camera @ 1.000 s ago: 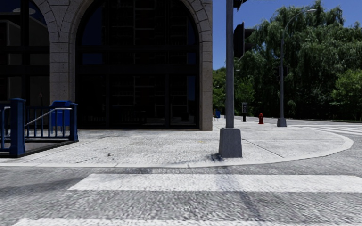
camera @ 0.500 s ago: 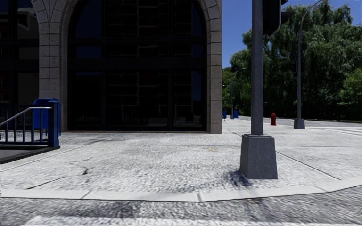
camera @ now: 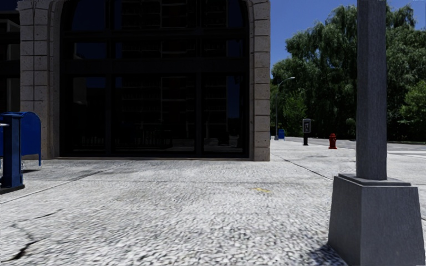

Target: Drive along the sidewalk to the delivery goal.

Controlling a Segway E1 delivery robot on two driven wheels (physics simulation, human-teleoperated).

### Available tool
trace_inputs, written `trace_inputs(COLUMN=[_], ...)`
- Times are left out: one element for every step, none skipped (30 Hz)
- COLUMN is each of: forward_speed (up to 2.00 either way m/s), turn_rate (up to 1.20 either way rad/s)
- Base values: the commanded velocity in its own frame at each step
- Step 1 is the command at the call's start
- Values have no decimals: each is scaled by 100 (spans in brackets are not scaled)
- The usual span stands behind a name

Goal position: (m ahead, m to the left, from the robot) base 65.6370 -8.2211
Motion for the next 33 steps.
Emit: trace_inputs(forward_speed=[200, 200, 200, 200, 200, 197, 197, 177, 161, 161, 152, 149, 148, 148, 148, 148, 150, 150, 153, 155, 155, 158, 160, 160, 160, 161, 161, 161, 163, 165, 167, 167, 167], turn_rate=[0, 0, 0, 0, 0, 0, 0, 0, 0, 0, 0, 0, 0, 0, -6, -11, -19, -19, -24, -26, -26, -26, -32, -42, -42, -45, -47, -47, -51, -53, -53, -53, -53])
